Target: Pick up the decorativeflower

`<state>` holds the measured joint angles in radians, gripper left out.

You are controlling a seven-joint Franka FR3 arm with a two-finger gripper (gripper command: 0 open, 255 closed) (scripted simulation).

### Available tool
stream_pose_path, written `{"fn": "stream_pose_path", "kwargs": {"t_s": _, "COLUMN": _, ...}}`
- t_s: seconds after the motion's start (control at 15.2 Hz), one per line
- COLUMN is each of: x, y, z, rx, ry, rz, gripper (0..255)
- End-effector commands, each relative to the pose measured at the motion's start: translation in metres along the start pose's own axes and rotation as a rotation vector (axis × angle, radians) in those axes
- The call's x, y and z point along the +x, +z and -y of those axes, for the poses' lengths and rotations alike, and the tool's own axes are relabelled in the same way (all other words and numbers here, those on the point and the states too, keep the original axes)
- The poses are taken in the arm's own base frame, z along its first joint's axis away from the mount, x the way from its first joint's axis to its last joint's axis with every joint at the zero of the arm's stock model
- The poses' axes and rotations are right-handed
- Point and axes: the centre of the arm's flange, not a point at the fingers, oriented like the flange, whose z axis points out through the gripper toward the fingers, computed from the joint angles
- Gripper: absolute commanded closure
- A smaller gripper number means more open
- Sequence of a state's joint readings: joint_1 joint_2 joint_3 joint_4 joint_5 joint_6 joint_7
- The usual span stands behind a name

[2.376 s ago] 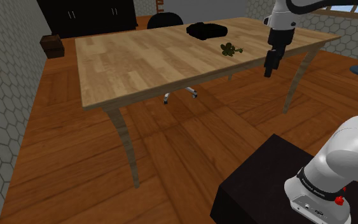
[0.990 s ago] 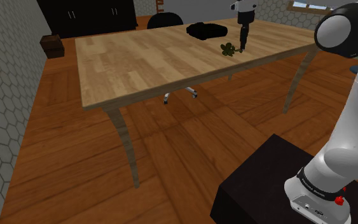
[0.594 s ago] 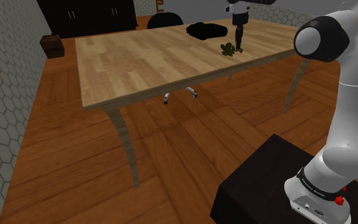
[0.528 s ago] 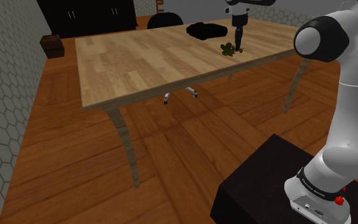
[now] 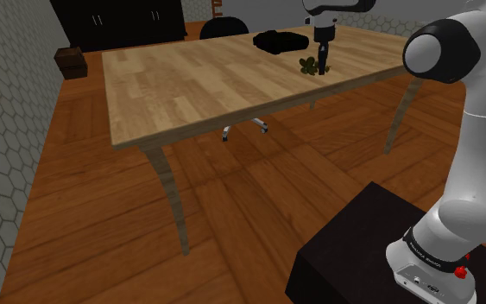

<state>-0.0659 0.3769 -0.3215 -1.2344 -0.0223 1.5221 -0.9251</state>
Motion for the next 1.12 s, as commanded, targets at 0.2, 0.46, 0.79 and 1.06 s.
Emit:
{"fn": "stream_pose_path", "kwargs": {"t_s": 0.2, "x": 0.000, "y": 0.001, "z": 0.000, "rx": 0.001, "ry": 0.000, "rz": 0.001, "gripper": 255}}
{"fn": "stream_pose_path", "kwargs": {"t_s": 0.46, "x": 0.000, "y": -0.004, "z": 0.000, "rx": 0.001, "ry": 0.000, "rz": 0.001, "gripper": 255}}
{"fn": "stream_pose_path", "kwargs": {"t_s": 0.79, "x": -0.004, "y": -0.030, "z": -0.001, "rx": 0.001, "ry": 0.000, "rz": 0.001, "gripper": 255}}
{"fn": "stream_pose_path", "kwargs": {"t_s": 1.06, "x": -0.008, "y": -0.051, "z": -0.001, "rx": 0.001, "ry": 0.000, "rz": 0.001, "gripper": 255}}
